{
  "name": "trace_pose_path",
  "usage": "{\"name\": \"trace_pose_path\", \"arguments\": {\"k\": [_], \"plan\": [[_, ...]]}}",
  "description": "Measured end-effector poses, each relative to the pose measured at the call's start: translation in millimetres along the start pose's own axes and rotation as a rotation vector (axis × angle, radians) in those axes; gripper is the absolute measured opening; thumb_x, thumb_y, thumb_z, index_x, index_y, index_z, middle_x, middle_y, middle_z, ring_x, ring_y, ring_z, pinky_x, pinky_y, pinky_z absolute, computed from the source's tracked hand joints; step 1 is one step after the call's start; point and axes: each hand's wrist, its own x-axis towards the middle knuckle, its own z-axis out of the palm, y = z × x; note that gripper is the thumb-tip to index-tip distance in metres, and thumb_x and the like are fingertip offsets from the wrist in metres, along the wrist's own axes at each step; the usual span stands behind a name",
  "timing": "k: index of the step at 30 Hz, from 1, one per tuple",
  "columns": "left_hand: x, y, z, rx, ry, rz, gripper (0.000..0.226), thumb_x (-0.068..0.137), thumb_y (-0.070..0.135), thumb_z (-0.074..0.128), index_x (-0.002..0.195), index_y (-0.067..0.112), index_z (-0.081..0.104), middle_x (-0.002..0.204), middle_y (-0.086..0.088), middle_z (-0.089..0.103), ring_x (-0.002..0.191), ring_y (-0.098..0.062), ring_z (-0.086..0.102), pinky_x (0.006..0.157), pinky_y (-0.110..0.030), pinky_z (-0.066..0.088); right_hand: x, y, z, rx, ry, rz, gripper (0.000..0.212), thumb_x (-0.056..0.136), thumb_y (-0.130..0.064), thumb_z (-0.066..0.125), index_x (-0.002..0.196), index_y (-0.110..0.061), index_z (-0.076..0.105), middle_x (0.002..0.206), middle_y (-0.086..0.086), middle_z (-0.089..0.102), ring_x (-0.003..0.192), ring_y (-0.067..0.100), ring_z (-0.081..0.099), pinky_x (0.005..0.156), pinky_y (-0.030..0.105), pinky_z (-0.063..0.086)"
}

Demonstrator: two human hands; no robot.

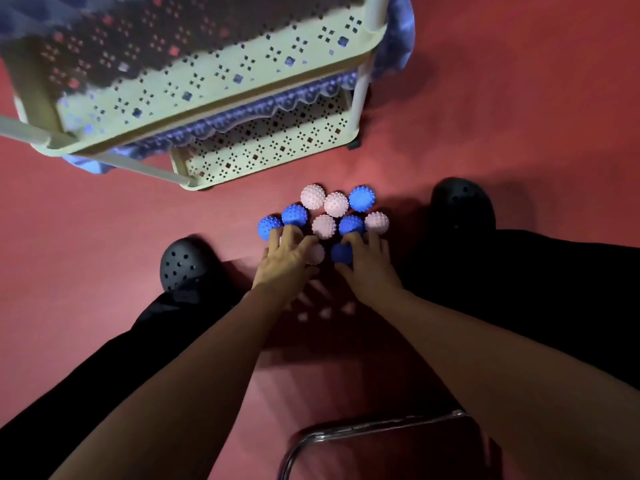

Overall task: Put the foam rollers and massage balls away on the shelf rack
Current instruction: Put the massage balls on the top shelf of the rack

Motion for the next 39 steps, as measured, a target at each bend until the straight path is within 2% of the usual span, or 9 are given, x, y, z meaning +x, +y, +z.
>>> {"name": "trace_pose_path", "arguments": {"k": [6, 12, 19, 22, 25, 27, 30, 35, 39], "plan": [[-1.4, -2.6, 11.7, -0.052, -0.015, -0.052, 0.065, 0.076, 0.038, 0.082, 0.132, 0.029, 0.049, 0.131, 0.000, 0.038, 0.122, -0.025, 0.034, 0.087, -0.050, 0.055, -1.9, -3.4, 13.6, 0.175, 0.147, 0.029, 0.039, 0.087, -0.029, 0.074, 0.113, -0.008, 0.056, 0.120, 0.015, 0.054, 0.112, 0.036, 0.047, 0.100, 0.045, 0.039], [-8.4, -4.1, 17.0, -0.128, 0.025, -0.060, 0.058, 0.081, 0.046, 0.076, 0.128, 0.028, 0.047, 0.127, 0.011, 0.054, 0.118, -0.019, 0.042, 0.086, -0.050, 0.053, 0.1, 6.5, 21.5, 0.115, 0.058, -0.072, 0.057, 0.096, -0.032, 0.064, 0.149, -0.030, 0.045, 0.125, 0.008, 0.053, 0.122, 0.032, 0.036, 0.109, 0.037, 0.032], [-7.4, -0.3, 16.7, -0.290, -0.036, -0.234, 0.053, 0.087, 0.058, 0.065, 0.120, 0.024, 0.041, 0.105, 0.005, 0.060, 0.117, -0.021, 0.038, 0.085, -0.041, 0.044, -1.3, 7.0, 4.2, 0.246, -0.069, 0.004, 0.047, 0.104, -0.042, 0.047, 0.151, -0.039, 0.040, 0.137, 0.005, 0.047, 0.125, 0.033, 0.036, 0.113, 0.041, 0.030], [-10.5, -2.1, 17.6, -0.322, -0.051, -0.264, 0.053, 0.089, 0.061, 0.060, 0.123, 0.026, 0.039, 0.114, -0.002, 0.064, 0.119, -0.026, 0.041, 0.088, -0.045, 0.049, -2.7, 8.1, -4.6, 0.387, -0.078, 0.064, 0.044, 0.104, -0.043, 0.046, 0.147, -0.038, 0.045, 0.141, 0.006, 0.051, 0.127, 0.035, 0.046, 0.114, 0.043, 0.033], [-15.6, 3.3, 16.8, -0.458, -0.038, -0.344, 0.054, 0.086, 0.057, 0.065, 0.129, 0.034, 0.041, 0.125, -0.007, 0.058, 0.109, -0.034, 0.059, 0.086, -0.051, 0.055, -5.9, 8.9, -13.5, 0.616, -0.079, 0.178, 0.038, 0.102, -0.042, 0.047, 0.138, -0.037, 0.053, 0.134, 0.004, 0.059, 0.110, 0.021, 0.057, 0.106, 0.052, 0.046], [-18.6, 4.9, 23.7, -0.462, -0.026, -0.336, 0.054, 0.088, 0.051, 0.068, 0.131, 0.030, 0.042, 0.116, -0.009, 0.064, 0.098, -0.037, 0.064, 0.084, -0.049, 0.053, -11.8, 7.2, -19.8, 0.769, -0.095, 0.260, 0.034, 0.101, -0.040, 0.048, 0.134, -0.036, 0.056, 0.108, -0.003, 0.062, 0.093, 0.014, 0.057, 0.096, 0.057, 0.054], [-24.8, 13.0, 20.7, -0.789, -0.033, -0.446, 0.038, 0.085, 0.051, 0.071, 0.110, 0.037, 0.045, 0.086, -0.004, 0.067, 0.071, -0.028, 0.064, 0.066, -0.052, 0.055, -23.0, 0.1, -33.4, 0.935, -0.116, 0.347, 0.028, 0.104, -0.031, 0.048, 0.131, -0.028, 0.057, 0.096, 0.000, 0.054, 0.074, 0.013, 0.052, 0.087, 0.056, 0.058], [-43.5, 41.2, -14.8, -1.194, 0.013, -0.369, 0.034, 0.095, 0.040, 0.067, 0.124, 0.029, 0.054, 0.115, -0.004, 0.069, 0.086, -0.013, 0.069, 0.066, -0.033, 0.055, -45.0, -17.6, -60.1, 1.180, -0.161, 0.439, 0.028, 0.107, -0.032, 0.044, 0.132, -0.028, 0.057, 0.118, -0.002, 0.052, 0.084, 0.011, 0.054, 0.076, 0.046, 0.058], [-67.2, 66.6, -66.6, -1.409, -0.106, -0.338, 0.043, 0.095, 0.055, 0.058, 0.118, 0.021, 0.069, 0.092, -0.007, 0.074, 0.068, -0.014, 0.067, 0.063, -0.025, 0.049, -68.3, -34.8, -88.0, 1.380, -0.218, 0.526, 0.033, 0.103, -0.040, 0.044, 0.125, -0.023, 0.062, 0.111, 0.002, 0.065, 0.079, 0.021, 0.060, 0.064, 0.037, 0.056]]}}
